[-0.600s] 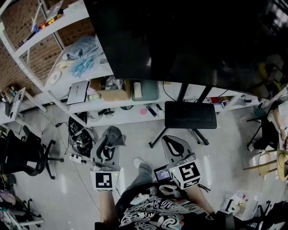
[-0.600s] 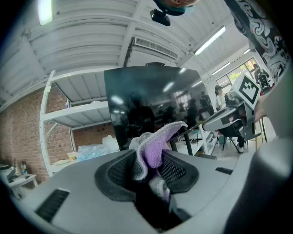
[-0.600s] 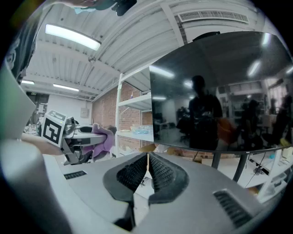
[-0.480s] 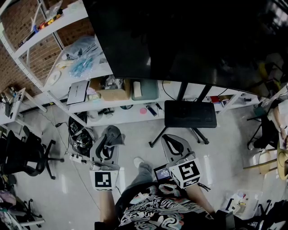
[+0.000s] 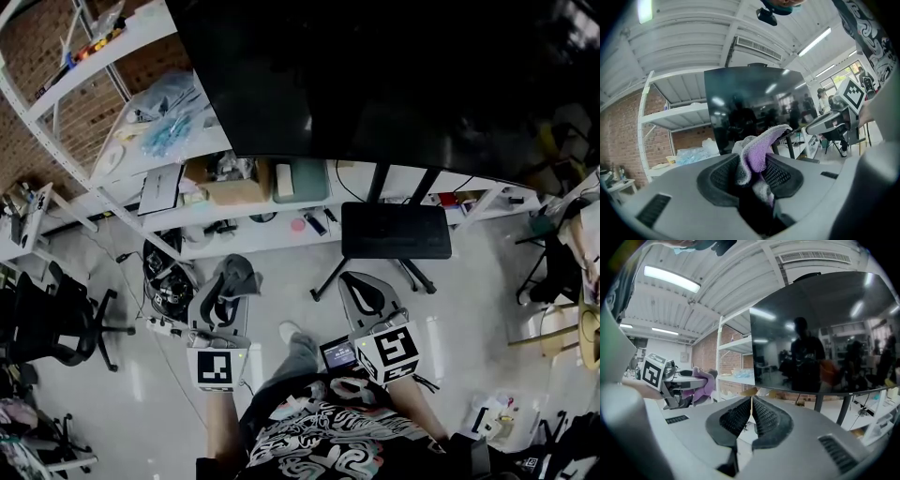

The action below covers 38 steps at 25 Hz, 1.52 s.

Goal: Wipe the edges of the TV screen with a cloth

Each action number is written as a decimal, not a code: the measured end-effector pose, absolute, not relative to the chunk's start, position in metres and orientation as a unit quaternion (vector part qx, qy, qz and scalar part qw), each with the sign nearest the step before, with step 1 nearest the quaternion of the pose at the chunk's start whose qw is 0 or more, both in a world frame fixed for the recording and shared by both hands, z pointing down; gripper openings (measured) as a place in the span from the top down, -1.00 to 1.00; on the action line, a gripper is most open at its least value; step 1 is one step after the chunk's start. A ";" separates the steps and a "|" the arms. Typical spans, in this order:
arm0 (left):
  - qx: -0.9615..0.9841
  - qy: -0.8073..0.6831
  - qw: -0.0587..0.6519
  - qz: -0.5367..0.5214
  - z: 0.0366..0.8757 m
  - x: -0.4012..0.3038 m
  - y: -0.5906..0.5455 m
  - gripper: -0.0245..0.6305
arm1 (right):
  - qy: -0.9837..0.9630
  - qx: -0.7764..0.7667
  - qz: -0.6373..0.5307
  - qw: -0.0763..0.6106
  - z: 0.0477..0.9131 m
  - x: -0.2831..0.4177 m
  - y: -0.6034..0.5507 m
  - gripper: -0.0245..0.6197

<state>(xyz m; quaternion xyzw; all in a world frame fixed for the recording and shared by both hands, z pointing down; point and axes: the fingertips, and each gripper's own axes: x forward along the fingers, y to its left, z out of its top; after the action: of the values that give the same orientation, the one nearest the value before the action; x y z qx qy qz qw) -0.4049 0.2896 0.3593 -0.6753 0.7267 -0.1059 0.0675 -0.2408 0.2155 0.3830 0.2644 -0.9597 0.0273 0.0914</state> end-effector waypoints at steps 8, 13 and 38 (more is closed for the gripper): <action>-0.680 0.722 0.068 -0.107 0.358 -0.403 0.279 0.47 | -0.964 0.259 0.057 0.024 0.372 -0.236 0.207 0.81; -0.685 0.720 0.053 -0.101 0.365 -0.409 0.260 0.47 | -0.963 0.258 0.075 0.021 0.379 -0.238 0.195 0.81; -0.728 0.669 0.026 -0.151 0.427 -0.592 0.070 0.46 | -0.938 0.324 0.109 0.053 0.396 -0.384 0.045 0.81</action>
<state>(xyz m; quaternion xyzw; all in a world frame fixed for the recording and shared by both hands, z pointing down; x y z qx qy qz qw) -0.5915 0.0705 0.4273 -0.7276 0.6685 -0.1515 0.0258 -0.3838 0.0453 0.3962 0.3239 -0.9383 0.1087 0.0534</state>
